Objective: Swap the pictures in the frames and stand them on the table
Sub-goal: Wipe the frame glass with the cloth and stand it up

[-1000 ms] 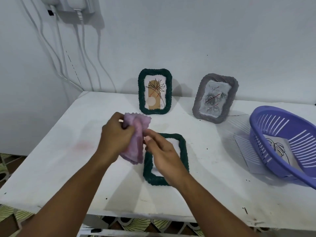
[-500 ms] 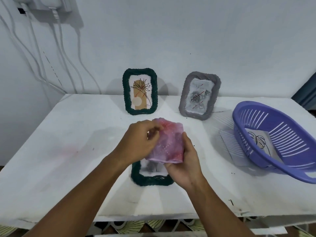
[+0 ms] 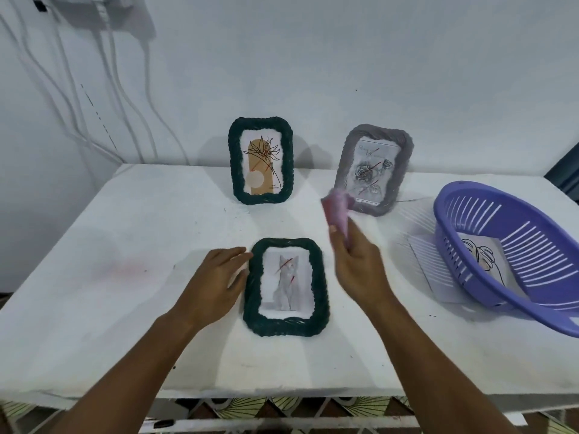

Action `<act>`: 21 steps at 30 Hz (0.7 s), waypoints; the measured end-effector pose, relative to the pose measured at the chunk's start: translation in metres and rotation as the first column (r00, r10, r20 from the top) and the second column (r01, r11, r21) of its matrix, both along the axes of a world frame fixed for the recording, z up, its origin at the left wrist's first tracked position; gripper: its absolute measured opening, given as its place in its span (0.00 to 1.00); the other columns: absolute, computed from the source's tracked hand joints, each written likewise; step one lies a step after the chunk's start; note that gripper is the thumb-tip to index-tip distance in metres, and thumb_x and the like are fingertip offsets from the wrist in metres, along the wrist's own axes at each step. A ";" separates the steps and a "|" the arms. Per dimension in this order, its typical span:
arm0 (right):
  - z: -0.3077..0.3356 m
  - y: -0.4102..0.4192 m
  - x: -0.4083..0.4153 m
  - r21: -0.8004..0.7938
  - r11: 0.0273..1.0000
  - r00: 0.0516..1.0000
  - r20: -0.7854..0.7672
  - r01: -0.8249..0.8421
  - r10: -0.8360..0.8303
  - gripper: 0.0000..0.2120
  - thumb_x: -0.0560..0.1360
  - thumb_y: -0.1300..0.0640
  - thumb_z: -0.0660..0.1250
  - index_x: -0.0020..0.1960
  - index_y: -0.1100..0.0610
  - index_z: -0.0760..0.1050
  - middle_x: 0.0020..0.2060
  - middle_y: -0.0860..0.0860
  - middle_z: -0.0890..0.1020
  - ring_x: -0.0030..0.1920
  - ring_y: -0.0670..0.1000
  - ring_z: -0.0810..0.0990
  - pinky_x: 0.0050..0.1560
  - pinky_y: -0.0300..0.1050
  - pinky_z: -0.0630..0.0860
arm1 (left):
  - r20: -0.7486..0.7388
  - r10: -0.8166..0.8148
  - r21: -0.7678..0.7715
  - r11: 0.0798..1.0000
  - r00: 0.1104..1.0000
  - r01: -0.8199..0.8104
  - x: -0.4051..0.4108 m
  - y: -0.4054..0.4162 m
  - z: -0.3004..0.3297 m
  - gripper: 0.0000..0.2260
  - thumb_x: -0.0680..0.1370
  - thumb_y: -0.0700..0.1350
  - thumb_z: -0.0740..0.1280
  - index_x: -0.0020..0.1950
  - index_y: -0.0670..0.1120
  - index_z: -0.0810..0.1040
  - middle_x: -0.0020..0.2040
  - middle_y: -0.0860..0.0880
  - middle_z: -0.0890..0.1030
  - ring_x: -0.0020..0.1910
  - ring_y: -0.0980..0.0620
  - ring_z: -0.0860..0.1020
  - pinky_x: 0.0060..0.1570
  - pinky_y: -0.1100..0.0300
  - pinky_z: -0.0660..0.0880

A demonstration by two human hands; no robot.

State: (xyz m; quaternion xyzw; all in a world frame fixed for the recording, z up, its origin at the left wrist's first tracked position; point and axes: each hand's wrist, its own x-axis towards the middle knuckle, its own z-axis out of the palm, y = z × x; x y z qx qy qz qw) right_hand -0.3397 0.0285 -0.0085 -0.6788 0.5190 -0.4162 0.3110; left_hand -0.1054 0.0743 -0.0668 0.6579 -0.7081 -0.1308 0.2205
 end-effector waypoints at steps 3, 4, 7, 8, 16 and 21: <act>-0.042 -0.003 0.019 -0.027 0.950 0.850 -0.456 -0.311 0.265 0.23 0.81 0.46 0.50 0.70 0.57 0.65 0.55 0.55 0.79 0.53 0.49 0.78 0.55 0.49 0.75 | 0.145 -0.095 0.038 0.995 0.985 0.090 0.008 -0.001 -0.026 0.29 0.79 0.64 0.45 0.71 0.49 0.70 0.71 0.50 0.69 0.68 0.45 0.68 0.67 0.51 0.65; -0.062 -0.004 0.021 -0.044 0.933 0.753 -0.605 -0.357 0.259 0.25 0.80 0.45 0.48 0.70 0.57 0.66 0.62 0.56 0.76 0.62 0.54 0.74 0.63 0.54 0.70 | 0.169 -0.093 0.048 0.995 0.981 0.086 0.009 0.000 -0.031 0.31 0.79 0.65 0.41 0.72 0.51 0.68 0.72 0.53 0.67 0.70 0.47 0.66 0.68 0.53 0.62; -0.085 -0.002 0.021 -0.072 0.934 0.651 -0.735 -0.351 0.189 0.24 0.79 0.46 0.49 0.66 0.58 0.70 0.66 0.59 0.73 0.69 0.62 0.67 0.68 0.61 0.64 | 0.169 -0.082 0.033 0.996 0.982 0.077 0.009 0.003 -0.037 0.30 0.78 0.66 0.38 0.74 0.56 0.62 0.74 0.58 0.61 0.72 0.52 0.59 0.67 0.63 0.49; -0.086 -0.002 0.020 -0.074 0.933 0.642 -0.745 -0.351 0.183 0.24 0.80 0.46 0.49 0.66 0.59 0.70 0.66 0.59 0.73 0.69 0.62 0.67 0.68 0.61 0.64 | 0.166 -0.087 0.025 0.996 0.982 0.084 0.009 0.004 -0.037 0.29 0.78 0.65 0.39 0.75 0.57 0.61 0.74 0.59 0.60 0.71 0.53 0.58 0.65 0.64 0.48; -0.087 -0.005 0.022 -0.129 0.915 0.634 -0.757 -0.382 0.158 0.31 0.83 0.48 0.39 0.66 0.65 0.73 0.66 0.63 0.73 0.69 0.62 0.69 0.72 0.50 0.51 | 0.210 -0.114 -0.027 0.992 0.971 0.123 0.007 0.005 -0.036 0.27 0.80 0.62 0.43 0.73 0.53 0.65 0.72 0.60 0.65 0.70 0.51 0.61 0.64 0.58 0.51; -0.080 0.000 0.040 -0.088 0.935 0.680 -0.709 -0.345 0.184 0.26 0.81 0.51 0.45 0.66 0.64 0.72 0.65 0.63 0.73 0.68 0.61 0.70 0.74 0.50 0.54 | 0.223 -0.102 -0.052 0.992 0.970 0.116 0.008 0.003 -0.040 0.26 0.80 0.62 0.43 0.74 0.54 0.64 0.72 0.60 0.66 0.69 0.50 0.62 0.63 0.59 0.51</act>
